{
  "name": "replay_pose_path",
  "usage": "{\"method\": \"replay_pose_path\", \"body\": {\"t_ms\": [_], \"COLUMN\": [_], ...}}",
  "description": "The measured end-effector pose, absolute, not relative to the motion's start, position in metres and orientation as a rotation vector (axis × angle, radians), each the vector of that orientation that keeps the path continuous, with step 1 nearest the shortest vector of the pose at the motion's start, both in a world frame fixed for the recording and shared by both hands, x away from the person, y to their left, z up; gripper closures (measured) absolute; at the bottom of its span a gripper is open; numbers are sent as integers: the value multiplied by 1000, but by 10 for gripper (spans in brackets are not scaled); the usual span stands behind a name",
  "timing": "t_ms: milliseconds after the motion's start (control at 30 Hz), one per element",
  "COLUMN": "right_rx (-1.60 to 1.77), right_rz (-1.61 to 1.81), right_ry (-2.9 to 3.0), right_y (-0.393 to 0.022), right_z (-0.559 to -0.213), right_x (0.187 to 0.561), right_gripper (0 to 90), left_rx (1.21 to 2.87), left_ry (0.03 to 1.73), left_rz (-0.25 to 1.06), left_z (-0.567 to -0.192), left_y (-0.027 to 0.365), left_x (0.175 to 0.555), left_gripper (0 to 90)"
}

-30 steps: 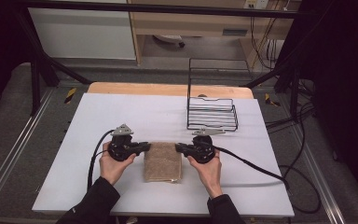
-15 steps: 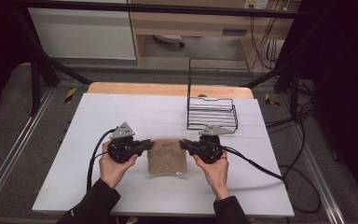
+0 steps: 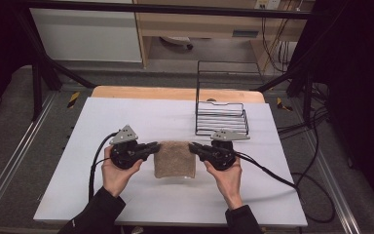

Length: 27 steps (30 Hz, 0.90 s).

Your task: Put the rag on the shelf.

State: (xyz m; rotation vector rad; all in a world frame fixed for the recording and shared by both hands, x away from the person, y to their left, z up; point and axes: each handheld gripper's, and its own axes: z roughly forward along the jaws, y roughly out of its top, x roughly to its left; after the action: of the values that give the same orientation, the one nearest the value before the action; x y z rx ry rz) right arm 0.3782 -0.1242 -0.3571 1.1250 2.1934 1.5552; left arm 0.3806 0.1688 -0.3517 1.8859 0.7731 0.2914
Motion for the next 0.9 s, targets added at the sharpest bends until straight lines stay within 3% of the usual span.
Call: {"method": "replay_pose_path", "body": {"t_ms": [900], "right_rx": [1035], "right_rz": [1582], "right_ry": [2033], "right_y": [-157], "right_z": [-316], "right_x": [368], "right_gripper": [854], "left_rx": [1806], "left_ry": [705], "left_rz": [365], "left_z": [-314], "left_y": [133], "left_x": [387], "left_gripper": [844]}}
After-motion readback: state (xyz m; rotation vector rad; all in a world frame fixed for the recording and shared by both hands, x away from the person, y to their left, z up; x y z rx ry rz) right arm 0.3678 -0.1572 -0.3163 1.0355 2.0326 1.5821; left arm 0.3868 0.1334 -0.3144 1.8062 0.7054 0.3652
